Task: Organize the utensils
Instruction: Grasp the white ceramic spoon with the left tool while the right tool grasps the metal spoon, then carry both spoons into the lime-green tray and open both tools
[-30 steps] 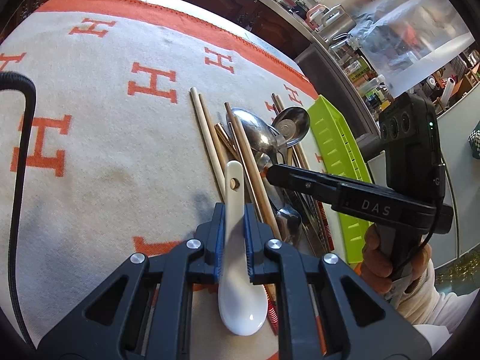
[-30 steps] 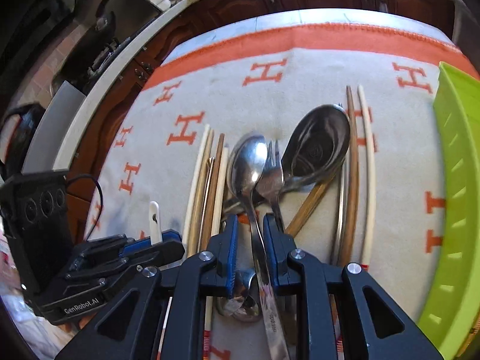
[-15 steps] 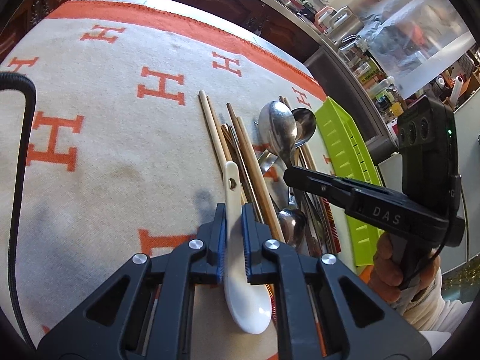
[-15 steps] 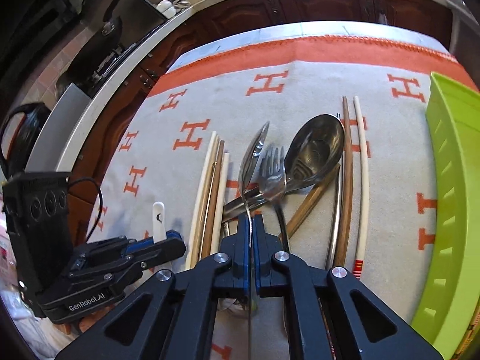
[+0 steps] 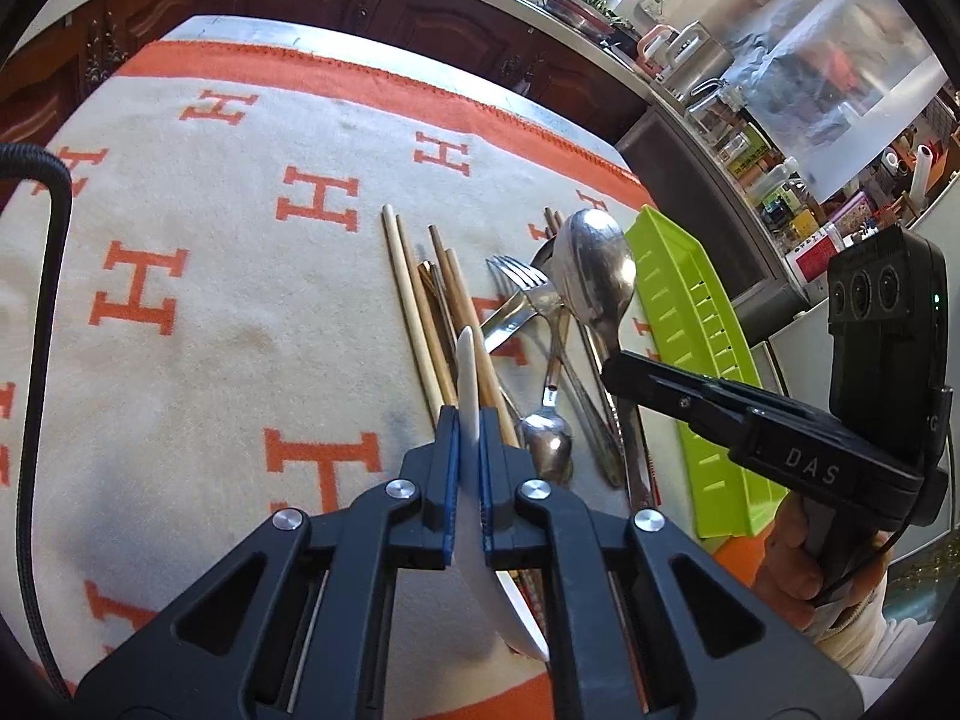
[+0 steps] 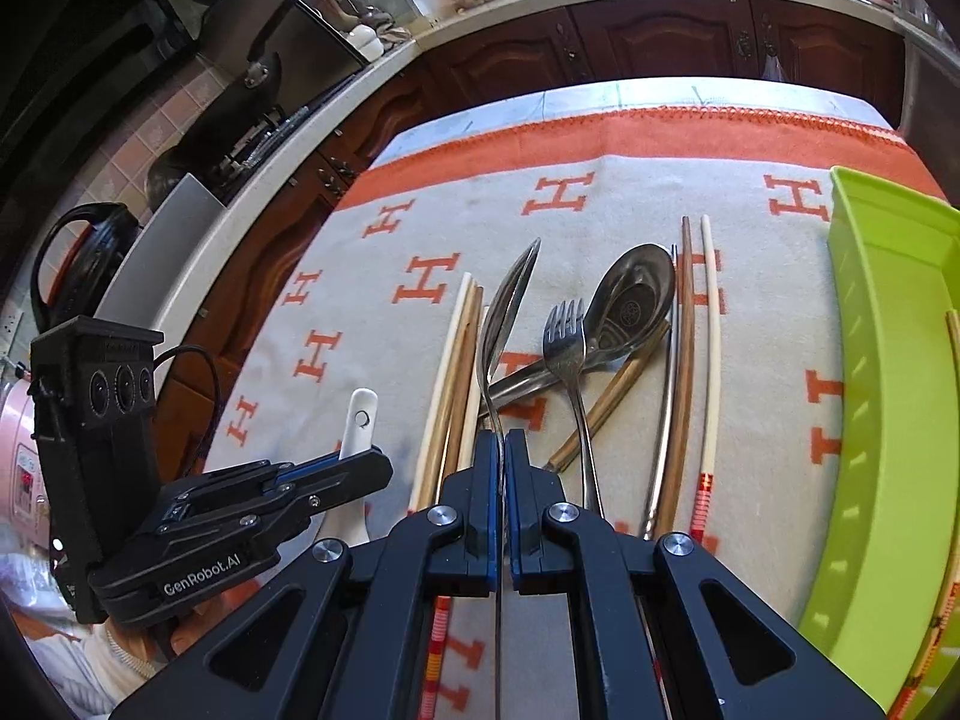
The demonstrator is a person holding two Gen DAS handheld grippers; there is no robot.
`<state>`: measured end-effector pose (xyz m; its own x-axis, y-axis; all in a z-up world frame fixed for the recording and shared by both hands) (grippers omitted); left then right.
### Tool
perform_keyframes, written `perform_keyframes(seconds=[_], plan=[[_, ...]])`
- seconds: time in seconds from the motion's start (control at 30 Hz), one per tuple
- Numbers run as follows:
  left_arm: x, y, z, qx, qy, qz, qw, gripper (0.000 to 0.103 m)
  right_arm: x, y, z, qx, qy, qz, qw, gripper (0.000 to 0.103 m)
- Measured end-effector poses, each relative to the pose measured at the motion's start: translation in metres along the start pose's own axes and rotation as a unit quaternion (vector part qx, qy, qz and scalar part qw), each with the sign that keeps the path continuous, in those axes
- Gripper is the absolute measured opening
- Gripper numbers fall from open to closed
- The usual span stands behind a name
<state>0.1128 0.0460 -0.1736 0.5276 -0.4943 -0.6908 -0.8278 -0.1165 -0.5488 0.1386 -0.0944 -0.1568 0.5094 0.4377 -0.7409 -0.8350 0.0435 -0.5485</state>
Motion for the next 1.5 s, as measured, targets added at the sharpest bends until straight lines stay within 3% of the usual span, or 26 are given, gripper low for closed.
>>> perform_keyframes(seconds=[0.2, 0.43, 0.8, 1.1, 1.5], plan=[[-0.021, -0.002, -0.026, 0.010, 0.007, -0.009, 0.9999, 0.003, -0.040, 0.006, -0.010, 0.012, -0.005, -0.026, 1.000, 0.002], [-0.034, -0.007, -0.081, 0.040, 0.024, -0.007, 0.9989, 0.003, -0.096, 0.006, -0.040, 0.040, -0.002, -0.064, 0.997, 0.002], [-0.007, -0.023, -0.192, 0.089, 0.060, 0.014, 0.9941, 0.003, -0.169, 0.009, -0.119, 0.082, 0.055, -0.103, 0.990, 0.003], [0.055, -0.020, -0.241, 0.111, 0.074, 0.050, 0.9898, 0.003, -0.182, 0.015, -0.187, 0.107, 0.093, -0.097, 0.985, 0.002], [0.123, 0.015, -0.240, 0.144, 0.050, 0.109, 0.9823, 0.004, -0.134, 0.002, -0.215, 0.093, 0.119, -0.061, 0.987, 0.003]])
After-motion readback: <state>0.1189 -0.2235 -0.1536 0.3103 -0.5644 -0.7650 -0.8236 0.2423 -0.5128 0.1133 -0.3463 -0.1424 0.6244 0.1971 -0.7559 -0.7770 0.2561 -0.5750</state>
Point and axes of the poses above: each gripper's, at about its wrist camera, not at the fingertips, and x roughly the way its jaws point, z to its left, y to its underside, the point moved 6 cm from there along x, roughly the way its jaws point, and after that the axes turned 6 degrees about -z, right-handed, at the moved point
